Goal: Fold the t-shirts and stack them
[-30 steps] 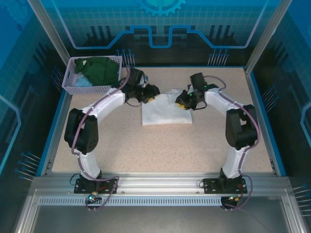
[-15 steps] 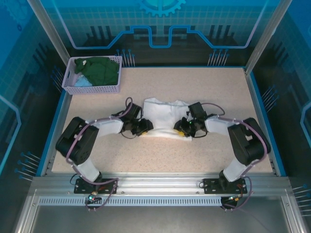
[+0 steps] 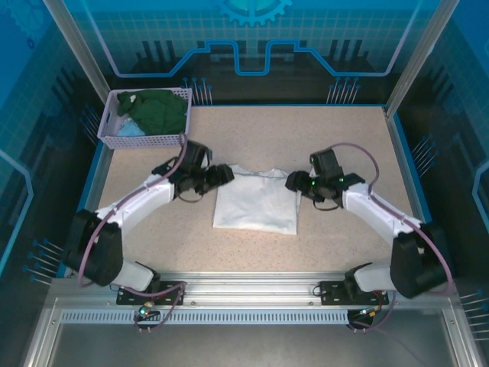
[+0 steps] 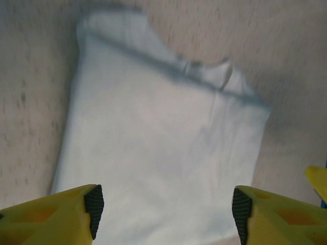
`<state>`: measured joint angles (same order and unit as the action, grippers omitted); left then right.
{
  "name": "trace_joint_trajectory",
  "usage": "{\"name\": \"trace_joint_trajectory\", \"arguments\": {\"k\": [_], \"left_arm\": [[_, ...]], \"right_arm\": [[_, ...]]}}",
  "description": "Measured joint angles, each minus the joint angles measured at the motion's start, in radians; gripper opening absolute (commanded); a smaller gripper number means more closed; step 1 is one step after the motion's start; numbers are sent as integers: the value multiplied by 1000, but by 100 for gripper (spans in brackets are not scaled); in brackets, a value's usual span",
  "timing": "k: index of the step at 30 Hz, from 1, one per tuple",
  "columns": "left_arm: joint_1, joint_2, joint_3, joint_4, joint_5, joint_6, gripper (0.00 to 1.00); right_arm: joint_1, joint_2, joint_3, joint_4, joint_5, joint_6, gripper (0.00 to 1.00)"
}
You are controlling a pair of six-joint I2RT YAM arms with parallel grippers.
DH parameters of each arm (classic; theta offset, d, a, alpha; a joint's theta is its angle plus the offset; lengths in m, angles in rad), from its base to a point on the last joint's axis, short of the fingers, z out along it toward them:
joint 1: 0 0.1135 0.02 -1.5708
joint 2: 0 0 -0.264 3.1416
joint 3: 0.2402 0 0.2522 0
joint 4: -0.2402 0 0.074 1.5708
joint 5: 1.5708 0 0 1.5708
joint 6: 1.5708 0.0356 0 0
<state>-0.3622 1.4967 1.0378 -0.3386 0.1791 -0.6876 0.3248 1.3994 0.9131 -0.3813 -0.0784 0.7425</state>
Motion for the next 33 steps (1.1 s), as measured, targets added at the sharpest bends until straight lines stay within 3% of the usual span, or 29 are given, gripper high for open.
{"name": "trace_joint_trajectory", "arguments": {"k": [4,9,13,17,19,23,28,30,33], "left_arm": [[83,203,117,62,39,33,75],[93,384,197,63,93,105,76],[94,414,198,68,129,146,69],[97,430,202,88,151,174,50],[99,441,203,96,159,185,46],[99,447,203,105,168,193,44],[98,447,203,109,167,198,54],[98,446,201,109,166,200,50],[98,445,200,111,167,203,37]], "right_arm": [[-74,214,163,-2,-42,-132,57],[-82,391,269,-40,-76,-235,56],[-82,415,293,-92,-79,-269,55],[-82,450,346,-123,-80,-290,47],[-81,477,373,-133,-84,-302,45],[-80,501,383,-161,-78,-304,46],[-76,502,383,-200,-38,-303,51],[-75,498,379,-203,-24,-303,49],[-75,493,377,-205,-23,-307,43]]}}
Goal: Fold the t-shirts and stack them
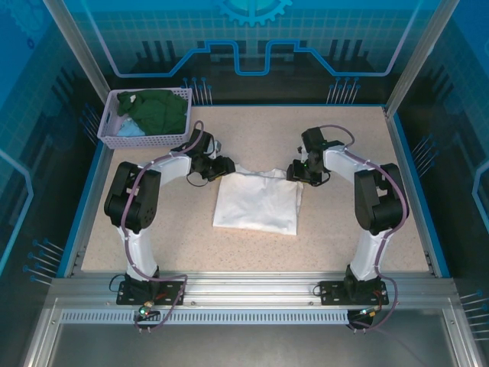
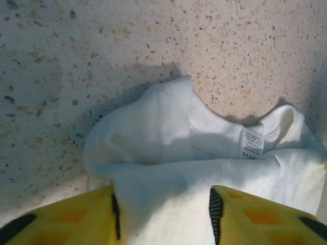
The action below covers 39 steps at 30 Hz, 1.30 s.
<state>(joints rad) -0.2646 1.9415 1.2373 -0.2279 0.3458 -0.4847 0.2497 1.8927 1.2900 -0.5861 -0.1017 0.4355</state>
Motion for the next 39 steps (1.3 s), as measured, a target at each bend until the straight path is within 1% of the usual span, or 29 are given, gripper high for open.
{"name": "trace_joint_trajectory", "arguments": {"k": [2,4,6,7,10,14,18,20,23,25,28,29,30,31,32,33,34,35,36,37,38,39], "left_arm": [[0,0,0,3,0,3,25],[-1,0,-3,12,0,2,13],[-3,-1,-8,19,0,8,8],[-5,-4,-14,24,0,10,6],[-10,-26,-43,40,-1,13,5],[-24,-97,-100,67,-21,14,5],[-52,-205,-163,116,-50,16,8],[-61,-238,-169,132,-58,16,9],[-65,-243,-150,143,-68,17,9],[-65,-218,-113,131,-74,17,10],[-58,-132,-11,111,-89,16,15],[-53,-97,24,104,-92,15,15],[-45,-56,66,92,-95,15,19],[-38,-21,101,80,-97,13,25],[-30,23,143,66,-104,9,39],[-21,69,190,44,-117,12,42],[-16,104,223,29,-126,10,41],[-9,144,261,13,-138,13,48],[-3,175,292,-7,-145,10,60],[0,198,315,-25,-150,11,64],[2,220,343,-47,-157,7,67],[2,232,365,-70,-164,5,73]], "right_arm": [[3,0,0,-3,1,-4,39],[11,0,4,-9,1,-11,30],[16,4,12,-15,-3,-18,14],[17,4,13,-16,-3,-19,9],[18,-3,5,-8,-3,-19,1],[19,-69,-48,7,-22,-18,0],[21,-187,-111,30,-57,-18,0],[21,-240,-128,32,-65,-18,0],[15,-282,-123,32,-67,-14,0],[2,-278,-108,28,-68,-10,0],[-35,-225,-51,6,-66,-3,0],[-47,-193,-23,2,-63,0,0],[-60,-153,9,2,-63,2,0],[-71,-116,35,2,-62,5,3],[-83,-73,61,3,-60,8,4],[-95,-31,84,2,-60,11,0],[-108,10,102,4,-66,17,1],[-121,47,115,11,-74,28,6],[-137,82,122,19,-84,40,19],[-151,106,125,23,-94,56,27],[-170,132,127,24,-101,72,29],[-187,151,132,21,-106,88,35]]}}
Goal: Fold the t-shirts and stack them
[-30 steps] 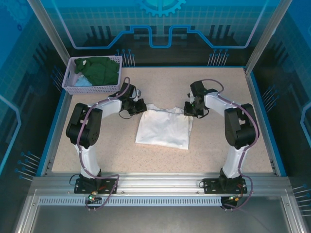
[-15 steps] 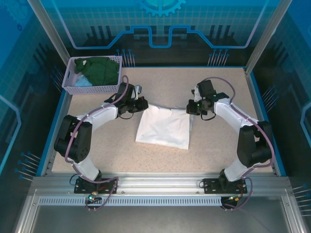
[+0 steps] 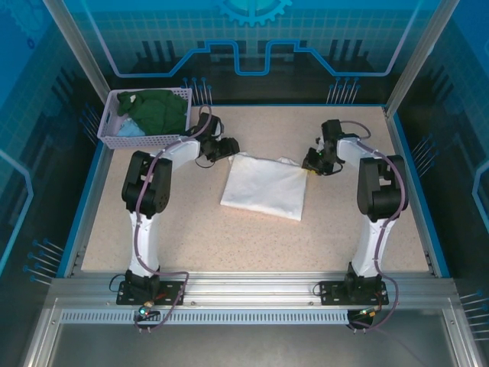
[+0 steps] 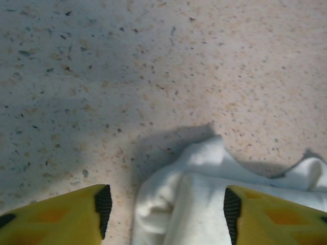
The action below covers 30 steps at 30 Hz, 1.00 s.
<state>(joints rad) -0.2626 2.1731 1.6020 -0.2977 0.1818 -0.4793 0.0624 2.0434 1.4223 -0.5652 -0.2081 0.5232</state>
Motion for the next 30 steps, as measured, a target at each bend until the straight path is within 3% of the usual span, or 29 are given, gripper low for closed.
{"name": "trace_joint_trajectory", "arguments": {"k": [3,7,14,16,19,24,27,30], "left_arm": [[-4,-8,35,-39,-14,-2,77],[-28,-94,26,-72,-64,0,76],[-181,-339,-112,-32,-120,-19,57],[-228,-335,-129,-4,-106,-27,54],[-272,-268,-136,18,-95,-38,53],[-273,-134,-170,25,-164,-47,69],[-265,-101,-208,39,-232,-68,77],[-260,-138,-249,69,-262,-90,85]], "right_arm": [[-43,26,21,-2,-28,37,51],[-62,-39,-27,44,-12,84,55],[21,-354,-291,159,-18,145,44],[74,-360,-301,179,-46,153,37],[138,-291,-286,202,-81,159,38],[144,-124,-247,190,-109,171,45],[123,-118,-218,190,-114,178,48],[109,-134,-239,206,-120,187,59]]}}
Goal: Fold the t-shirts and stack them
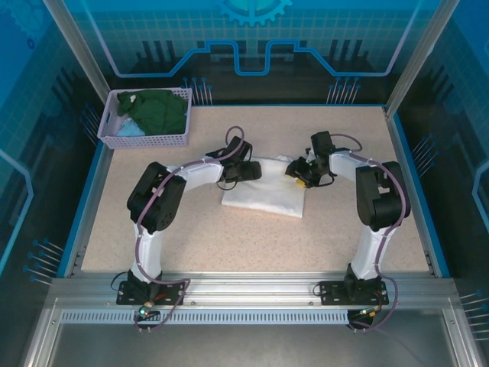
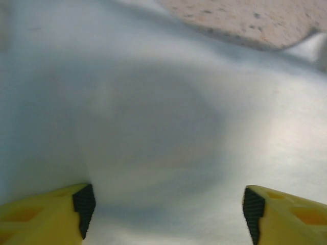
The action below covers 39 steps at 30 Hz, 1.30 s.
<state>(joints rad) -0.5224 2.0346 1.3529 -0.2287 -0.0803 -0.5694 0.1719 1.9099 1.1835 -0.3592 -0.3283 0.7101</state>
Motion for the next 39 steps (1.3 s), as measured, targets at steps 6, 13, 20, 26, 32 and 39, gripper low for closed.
{"name": "trace_joint_trajectory", "arguments": {"k": [6,13,20,26,32,39], "left_arm": [[17,-134,-94,-32,5,-14,88],[-9,-392,-219,69,231,-142,43],[-74,-220,-393,402,507,-336,29],[-66,-164,-494,525,548,-366,37],[-33,-317,-601,418,425,-280,48],[131,-455,-703,316,386,-234,60]], "right_arm": [[68,-246,-134,14,47,2,51],[227,-401,-307,146,1,112,18],[266,-276,-420,217,-19,242,8],[251,-257,-436,237,-30,266,12],[177,-274,-489,278,-103,254,18],[157,-315,-488,233,-97,208,40]]}}
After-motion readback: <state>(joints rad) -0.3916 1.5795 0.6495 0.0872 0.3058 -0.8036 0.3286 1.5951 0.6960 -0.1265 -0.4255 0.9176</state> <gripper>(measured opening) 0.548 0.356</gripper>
